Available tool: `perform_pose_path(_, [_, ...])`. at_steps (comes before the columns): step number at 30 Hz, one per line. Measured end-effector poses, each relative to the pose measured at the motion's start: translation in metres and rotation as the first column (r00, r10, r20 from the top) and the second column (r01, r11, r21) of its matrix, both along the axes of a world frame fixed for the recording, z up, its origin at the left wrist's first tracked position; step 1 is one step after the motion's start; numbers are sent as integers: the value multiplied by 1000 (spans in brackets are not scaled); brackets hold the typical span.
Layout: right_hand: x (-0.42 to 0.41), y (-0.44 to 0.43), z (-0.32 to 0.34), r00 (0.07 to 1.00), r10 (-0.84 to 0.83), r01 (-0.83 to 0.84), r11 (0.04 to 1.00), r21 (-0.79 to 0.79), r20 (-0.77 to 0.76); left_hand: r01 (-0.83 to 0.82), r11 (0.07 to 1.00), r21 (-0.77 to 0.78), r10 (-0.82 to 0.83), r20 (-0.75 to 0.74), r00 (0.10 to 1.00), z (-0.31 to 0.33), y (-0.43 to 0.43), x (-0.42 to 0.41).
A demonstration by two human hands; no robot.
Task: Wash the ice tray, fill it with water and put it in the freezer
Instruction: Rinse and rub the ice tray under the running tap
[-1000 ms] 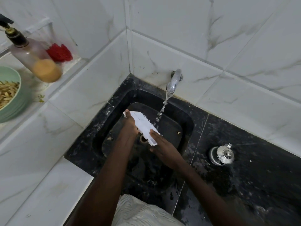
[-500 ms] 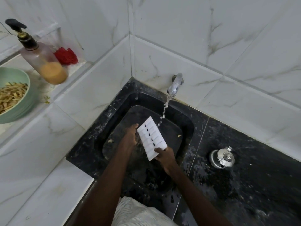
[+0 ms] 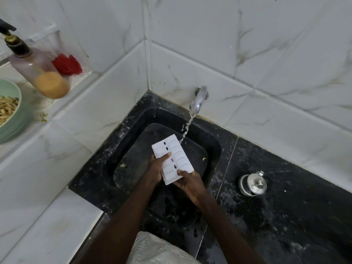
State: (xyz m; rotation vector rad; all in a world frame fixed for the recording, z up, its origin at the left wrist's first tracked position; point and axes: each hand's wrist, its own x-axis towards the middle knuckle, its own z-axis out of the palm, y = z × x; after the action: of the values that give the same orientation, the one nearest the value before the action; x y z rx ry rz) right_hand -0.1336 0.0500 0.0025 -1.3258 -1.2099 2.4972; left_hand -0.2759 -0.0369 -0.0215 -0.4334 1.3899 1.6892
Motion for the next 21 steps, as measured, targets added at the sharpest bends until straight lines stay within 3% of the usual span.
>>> perform_pose_path(4, [-5, 13, 11, 999, -45, 41, 984, 172, 18, -86, 996, -26, 84, -69, 994, 9, 7, -10])
perform_pose_path(6, [-6, 21, 11, 1000, 15, -19, 944, 330, 14, -99, 994, -41, 96, -79, 992, 8, 7, -17])
perform_pose_path(8, [-7, 26, 13, 984, 156, -179, 823, 540, 88, -112, 993, -46, 107, -85, 991, 10, 7, -21])
perform_pose_path(10, [-7, 28, 14, 947, 261, -316, 640, 701, 189, -124, 991, -53, 119, -98, 988, 13, 5, -25])
perform_pose_path(13, [-9, 24, 20, 932, 284, -347, 529, 774, 223, -135, 988, -71, 125, -122, 985, 11, 5, -29])
perform_pose_path(21, [-3, 22, 30, 921, 326, -347, 439, 829, 213, -129, 990, 59, 138, -201, 970, 10, 0, -35])
